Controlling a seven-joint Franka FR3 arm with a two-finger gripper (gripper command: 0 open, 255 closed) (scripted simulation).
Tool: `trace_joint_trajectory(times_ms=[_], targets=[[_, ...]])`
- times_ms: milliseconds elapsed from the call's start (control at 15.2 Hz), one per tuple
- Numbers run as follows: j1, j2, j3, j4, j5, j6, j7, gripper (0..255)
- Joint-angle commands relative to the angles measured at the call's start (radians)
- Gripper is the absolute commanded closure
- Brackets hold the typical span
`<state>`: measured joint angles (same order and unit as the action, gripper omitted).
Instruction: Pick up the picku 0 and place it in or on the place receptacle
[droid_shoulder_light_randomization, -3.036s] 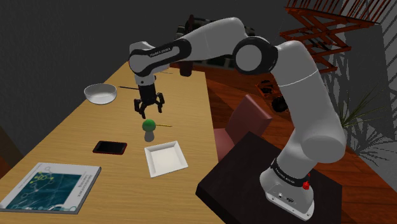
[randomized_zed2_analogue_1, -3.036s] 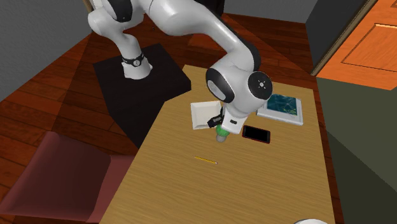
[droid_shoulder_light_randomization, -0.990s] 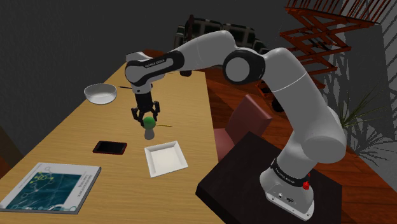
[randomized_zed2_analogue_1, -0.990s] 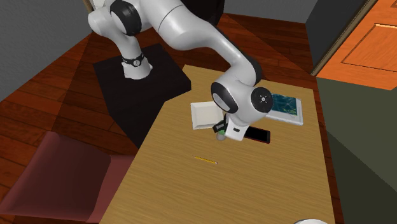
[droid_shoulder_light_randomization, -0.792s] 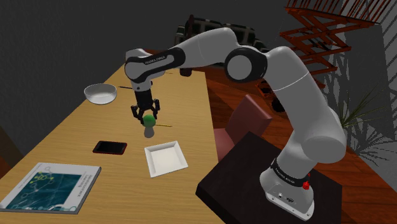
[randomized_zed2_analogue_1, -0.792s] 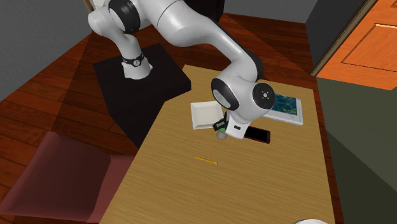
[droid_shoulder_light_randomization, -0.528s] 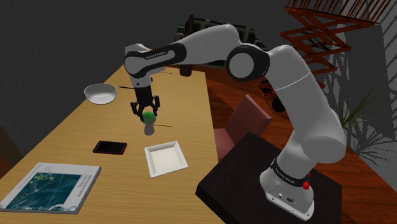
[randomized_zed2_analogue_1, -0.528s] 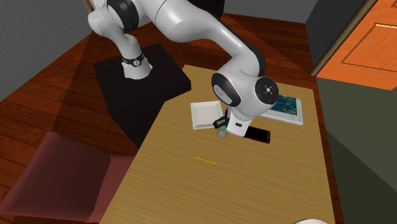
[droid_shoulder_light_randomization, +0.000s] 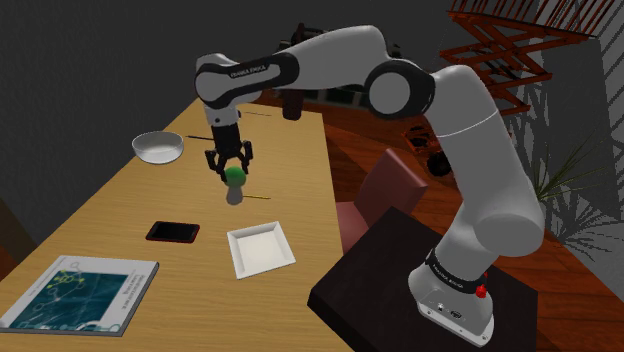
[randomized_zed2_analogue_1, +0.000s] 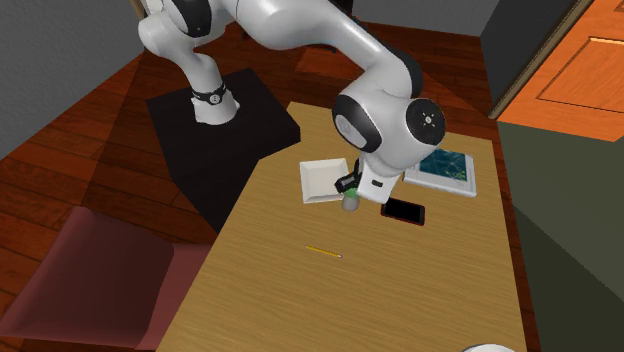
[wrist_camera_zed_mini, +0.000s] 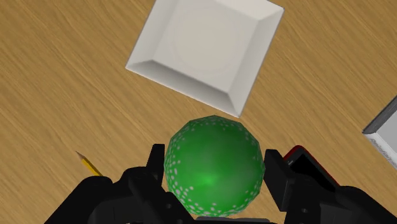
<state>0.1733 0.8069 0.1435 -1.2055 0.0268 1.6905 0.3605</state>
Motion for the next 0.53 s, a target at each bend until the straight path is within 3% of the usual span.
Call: trace_joint_trajectory(times_ms=[0,462], targets=[[-0.002,-0.084,0.007,-0.125,0.008,0.043,0.007,255],[0.001,-0.380,0.039,-0.547,0.051,0.175,0.037,255]])
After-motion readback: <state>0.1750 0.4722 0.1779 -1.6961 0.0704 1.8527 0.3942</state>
